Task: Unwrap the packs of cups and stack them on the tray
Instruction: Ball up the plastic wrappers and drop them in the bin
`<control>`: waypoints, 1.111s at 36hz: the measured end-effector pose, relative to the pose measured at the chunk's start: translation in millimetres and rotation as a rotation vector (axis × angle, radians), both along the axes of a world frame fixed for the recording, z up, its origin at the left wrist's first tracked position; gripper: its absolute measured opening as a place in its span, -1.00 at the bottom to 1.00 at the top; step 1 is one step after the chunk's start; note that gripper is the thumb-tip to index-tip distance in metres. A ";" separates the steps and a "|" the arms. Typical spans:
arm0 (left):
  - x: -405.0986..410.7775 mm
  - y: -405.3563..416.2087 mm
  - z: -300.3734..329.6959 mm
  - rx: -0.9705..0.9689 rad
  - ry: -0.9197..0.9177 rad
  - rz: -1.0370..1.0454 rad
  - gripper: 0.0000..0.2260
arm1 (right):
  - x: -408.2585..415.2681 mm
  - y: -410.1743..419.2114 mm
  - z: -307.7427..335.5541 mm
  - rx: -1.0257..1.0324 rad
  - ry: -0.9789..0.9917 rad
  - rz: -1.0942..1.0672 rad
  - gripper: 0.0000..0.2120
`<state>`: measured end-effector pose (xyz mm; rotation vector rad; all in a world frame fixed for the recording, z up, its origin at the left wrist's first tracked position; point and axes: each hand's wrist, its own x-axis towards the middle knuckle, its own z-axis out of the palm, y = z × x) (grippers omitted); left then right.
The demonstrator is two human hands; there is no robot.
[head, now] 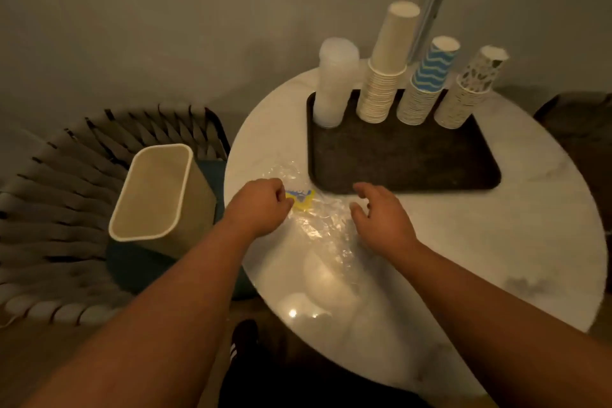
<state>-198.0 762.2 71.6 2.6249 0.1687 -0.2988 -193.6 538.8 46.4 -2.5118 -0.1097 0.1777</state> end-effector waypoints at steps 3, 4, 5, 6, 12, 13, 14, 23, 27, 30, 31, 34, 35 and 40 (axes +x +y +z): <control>-22.1 -33.5 -5.4 -0.009 0.018 -0.069 -0.85 | -5.2 -27.3 -12.0 -0.078 0.236 -0.053 -0.51; -28.9 -40.3 -7.8 0.007 0.028 -0.093 -0.85 | -7.1 -30.3 -16.1 -0.093 0.285 -0.050 -0.47; -35.2 -45.0 -10.2 0.023 0.040 -0.113 -0.85 | -9.9 -31.1 -20.0 -0.107 0.323 -0.045 -0.44; -40.6 -47.8 -12.8 0.036 0.057 -0.128 -0.84 | -13.6 -30.7 -23.5 -0.117 0.345 -0.041 -0.41; -54.9 -44.0 -20.7 0.098 0.176 -0.203 -0.79 | -27.2 -27.4 -41.5 -0.099 0.354 -0.058 -0.64; -54.8 -42.5 -21.4 0.111 0.188 -0.222 -0.78 | -27.0 -28.1 -43.9 -0.110 0.350 -0.055 -0.76; -53.7 -40.7 -21.5 0.122 0.196 -0.238 -0.78 | -26.3 -29.2 -46.0 -0.122 0.336 -0.049 -0.89; -32.2 -32.3 -23.1 0.156 0.106 -0.303 -0.76 | -23.9 -41.2 -45.6 -0.295 0.335 0.070 -0.83; -22.3 -32.2 -34.1 0.291 -0.006 -0.389 -0.65 | -26.0 -60.2 -44.4 -0.338 0.338 0.012 -0.85; -24.2 -31.4 -49.3 0.410 0.027 -0.546 -0.46 | -30.1 -67.8 -44.5 -0.297 0.306 -0.020 -0.81; -26.9 -32.4 -55.7 0.442 0.060 -0.596 -0.43 | -31.4 -68.8 -43.4 -0.268 0.291 -0.022 -0.81; -37.9 -41.5 -70.0 0.491 0.093 -0.620 -0.45 | -34.0 -72.3 -38.2 -0.171 0.221 0.012 -0.81; -41.2 -47.1 -71.7 0.501 0.075 -0.613 -0.47 | -34.3 -74.4 -35.5 -0.149 0.198 0.035 -0.78; -46.6 -94.2 -79.0 0.448 -0.134 -0.610 -0.67 | -30.6 -96.2 -24.6 -0.159 0.109 0.217 -0.63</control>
